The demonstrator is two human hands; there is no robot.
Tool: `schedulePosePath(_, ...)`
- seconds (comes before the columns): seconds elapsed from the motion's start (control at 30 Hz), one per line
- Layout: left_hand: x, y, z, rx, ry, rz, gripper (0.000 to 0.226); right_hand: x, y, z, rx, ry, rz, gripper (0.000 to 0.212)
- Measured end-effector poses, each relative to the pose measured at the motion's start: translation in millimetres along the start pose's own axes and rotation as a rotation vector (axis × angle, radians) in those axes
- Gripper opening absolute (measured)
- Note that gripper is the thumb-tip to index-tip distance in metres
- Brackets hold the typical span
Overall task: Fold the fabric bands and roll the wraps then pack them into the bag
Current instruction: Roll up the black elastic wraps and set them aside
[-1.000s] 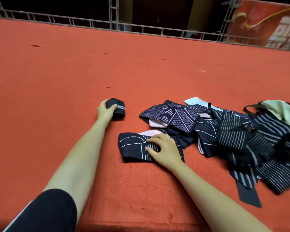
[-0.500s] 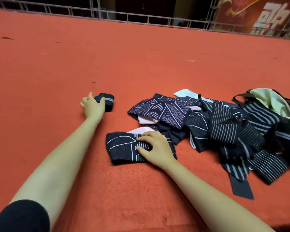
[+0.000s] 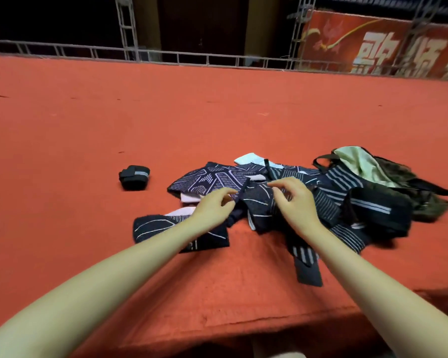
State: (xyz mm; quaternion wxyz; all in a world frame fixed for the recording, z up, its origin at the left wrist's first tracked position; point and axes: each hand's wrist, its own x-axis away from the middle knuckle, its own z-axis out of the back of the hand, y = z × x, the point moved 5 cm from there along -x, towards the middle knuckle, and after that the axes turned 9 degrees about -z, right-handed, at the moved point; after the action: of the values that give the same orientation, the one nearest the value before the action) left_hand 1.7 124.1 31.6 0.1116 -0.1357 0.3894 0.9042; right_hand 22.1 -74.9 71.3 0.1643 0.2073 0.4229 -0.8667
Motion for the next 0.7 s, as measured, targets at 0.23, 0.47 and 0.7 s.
schedulePosePath(0.23, -38, 58, -81, 0.067, -0.091, 0.163, 0.043, -8, 95, 57, 0.090, -0.206, -0.299, 0.025)
schedulePosePath(0.47, -57, 83, -84, 0.232, 0.164, 0.221, 0.032, -11, 105, 49, -0.021, -0.383, -0.296, 0.034)
schedulePosePath(0.7, -29, 62, -39, -0.150, 0.068, 0.113, 0.026, -3, 113, 32, 0.171, -0.372, -0.194, 0.049)
